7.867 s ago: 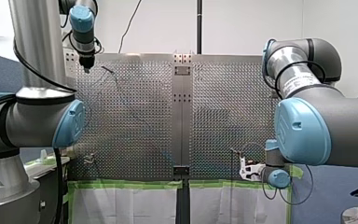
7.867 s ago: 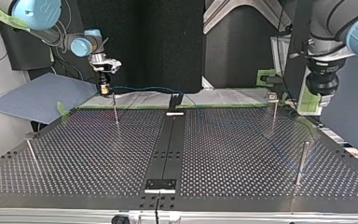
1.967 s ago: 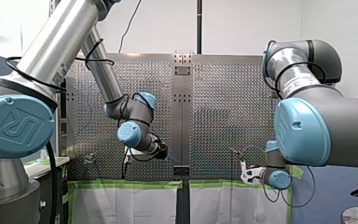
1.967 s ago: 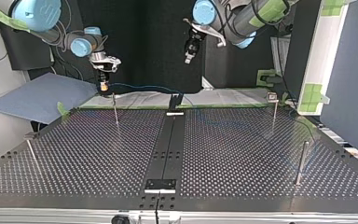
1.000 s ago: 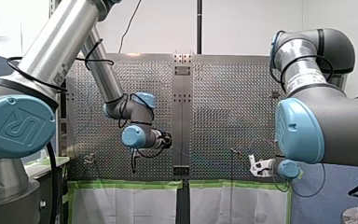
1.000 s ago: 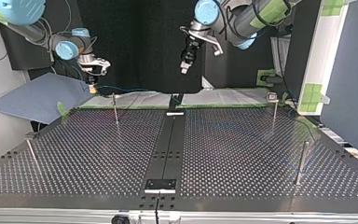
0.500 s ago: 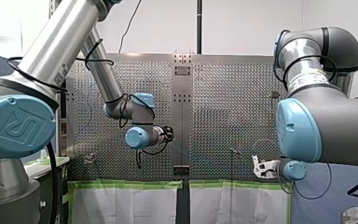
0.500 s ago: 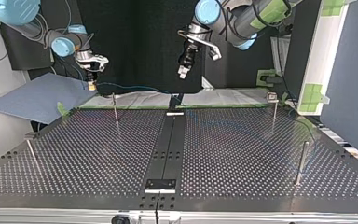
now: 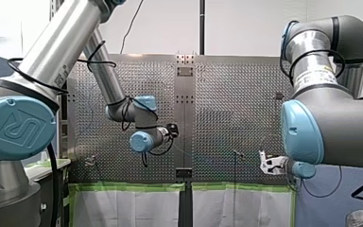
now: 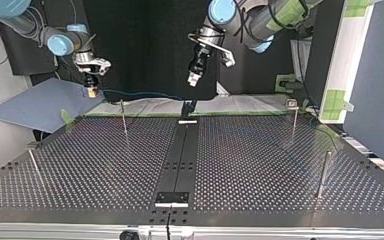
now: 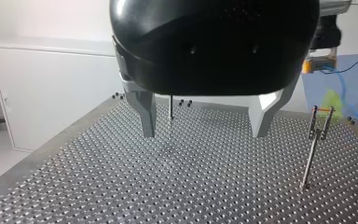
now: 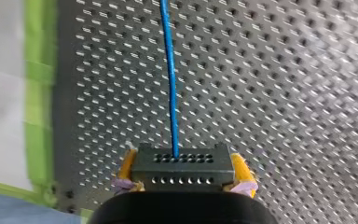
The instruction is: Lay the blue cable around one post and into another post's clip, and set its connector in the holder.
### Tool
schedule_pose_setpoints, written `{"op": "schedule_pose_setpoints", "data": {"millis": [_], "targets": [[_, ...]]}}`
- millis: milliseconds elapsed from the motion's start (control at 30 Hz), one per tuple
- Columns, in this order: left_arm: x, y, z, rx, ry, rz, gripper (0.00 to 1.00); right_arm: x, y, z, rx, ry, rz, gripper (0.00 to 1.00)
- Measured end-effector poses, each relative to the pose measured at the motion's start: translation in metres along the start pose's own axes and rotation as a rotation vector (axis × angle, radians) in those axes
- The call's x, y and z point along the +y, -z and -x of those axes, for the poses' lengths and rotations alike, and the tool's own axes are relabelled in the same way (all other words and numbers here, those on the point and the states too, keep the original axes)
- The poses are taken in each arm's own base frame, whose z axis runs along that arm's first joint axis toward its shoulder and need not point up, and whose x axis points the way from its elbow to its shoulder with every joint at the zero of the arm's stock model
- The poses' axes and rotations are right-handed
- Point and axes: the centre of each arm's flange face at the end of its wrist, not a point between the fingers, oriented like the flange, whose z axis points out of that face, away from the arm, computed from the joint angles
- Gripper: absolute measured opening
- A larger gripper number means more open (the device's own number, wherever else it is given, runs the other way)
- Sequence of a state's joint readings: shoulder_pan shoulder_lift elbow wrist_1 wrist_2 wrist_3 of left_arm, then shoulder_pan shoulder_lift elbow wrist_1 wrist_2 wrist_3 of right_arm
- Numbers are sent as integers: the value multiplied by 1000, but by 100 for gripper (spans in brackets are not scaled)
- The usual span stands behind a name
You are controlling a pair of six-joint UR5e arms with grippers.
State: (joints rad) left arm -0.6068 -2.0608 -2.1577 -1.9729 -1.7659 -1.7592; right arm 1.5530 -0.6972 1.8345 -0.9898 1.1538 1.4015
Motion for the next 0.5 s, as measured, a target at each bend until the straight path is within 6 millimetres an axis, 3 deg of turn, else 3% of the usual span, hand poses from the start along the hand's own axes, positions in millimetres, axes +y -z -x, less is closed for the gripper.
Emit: {"op": "schedule_pose_setpoints", "data": {"millis": [233, 500], "targets": [[-8, -11, -17, -31, 4, -21, 100, 3, -1, -6, 17, -27, 12, 0], [-11, -8, -42, -38, 7, -29, 100, -3, -4, -8, 37, -55, 13, 0]]}}
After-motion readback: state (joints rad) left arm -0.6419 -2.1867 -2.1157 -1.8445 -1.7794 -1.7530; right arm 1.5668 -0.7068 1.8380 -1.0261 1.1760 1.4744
